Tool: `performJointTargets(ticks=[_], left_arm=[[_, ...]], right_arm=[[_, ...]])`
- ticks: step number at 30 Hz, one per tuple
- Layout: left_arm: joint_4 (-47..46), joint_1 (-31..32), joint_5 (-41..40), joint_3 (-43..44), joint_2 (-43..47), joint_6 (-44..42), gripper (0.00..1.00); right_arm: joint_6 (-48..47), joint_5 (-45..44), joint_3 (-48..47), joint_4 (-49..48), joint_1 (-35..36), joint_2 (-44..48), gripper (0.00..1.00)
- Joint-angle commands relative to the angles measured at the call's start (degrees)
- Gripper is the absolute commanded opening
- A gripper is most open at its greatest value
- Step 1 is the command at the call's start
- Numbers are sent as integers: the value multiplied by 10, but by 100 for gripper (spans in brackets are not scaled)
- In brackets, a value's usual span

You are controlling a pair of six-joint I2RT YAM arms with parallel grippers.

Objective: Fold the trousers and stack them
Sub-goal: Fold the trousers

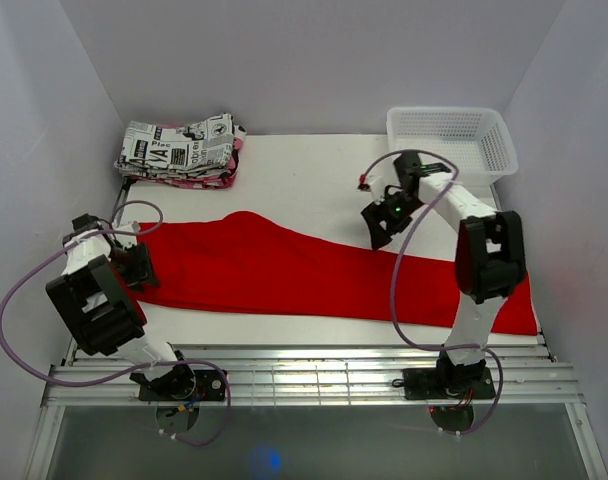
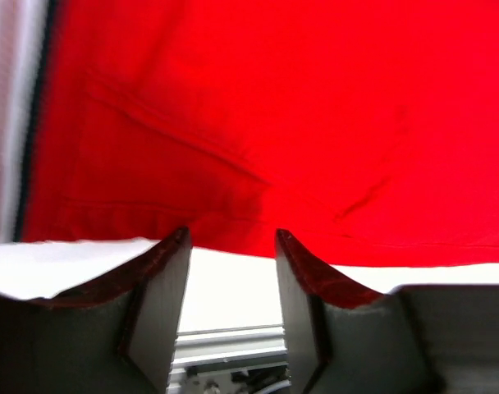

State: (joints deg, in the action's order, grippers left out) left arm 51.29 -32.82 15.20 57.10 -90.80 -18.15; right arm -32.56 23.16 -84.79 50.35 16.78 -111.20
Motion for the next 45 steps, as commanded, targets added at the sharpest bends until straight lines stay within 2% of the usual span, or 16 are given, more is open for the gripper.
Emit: performJointTargets(ticks=[1, 2, 3, 4, 5, 7, 11, 15, 18, 24, 28, 30, 32, 36, 41, 45], left_arm=[[-5, -8, 111, 62, 78, -21, 59], [-6, -1, 180, 69, 100, -31, 67], [-6, 9, 201, 76, 119, -43, 85], [-10, 22, 214, 81, 147, -50, 90], [-17, 55, 220, 86, 159, -53, 91], [-53, 118, 200, 82, 181, -44, 98], [-107, 196, 150, 67, 155, -2, 98], [-134, 230, 109, 78, 105, 43, 98], [-158, 242, 97, 63, 85, 64, 98], [-166, 250, 34, 35, 33, 95, 98], [-163, 246, -40, 26, -8, 124, 98], [-155, 240, -63, 28, -43, 137, 94], [-157, 230, -75, 22, -64, 145, 89], [-162, 181, -104, 14, -80, 159, 87], [-155, 102, -120, 34, -98, 145, 84], [-152, 90, -120, 59, -104, 124, 84]], right_arm=[[-22, -19, 8, 18, -82, 137, 77], [-24, -21, 17, 13, -103, 163, 83], [-35, -21, 27, 11, -140, 216, 90], [-35, -18, 47, -1, -158, 242, 97], [-29, -21, 64, -14, -198, 265, 90], [-33, -55, 98, -10, -220, 321, 90], [-84, -87, 147, 75, -299, 355, 91], [-112, -107, 187, 120, -415, 331, 100], [-124, -134, 224, 117, -459, 312, 87], [-105, -167, 279, 57, -459, 253, 71], [-85, -173, 267, 16, -455, 187, 67], [-71, -173, 263, -7, -441, 151, 66], [-58, -181, 264, -35, -415, 129, 65], [-27, -189, 255, -69, -354, 99, 65], [10, -177, 199, -68, -290, 47, 65], [34, -129, 155, -38, -283, 57, 66]])
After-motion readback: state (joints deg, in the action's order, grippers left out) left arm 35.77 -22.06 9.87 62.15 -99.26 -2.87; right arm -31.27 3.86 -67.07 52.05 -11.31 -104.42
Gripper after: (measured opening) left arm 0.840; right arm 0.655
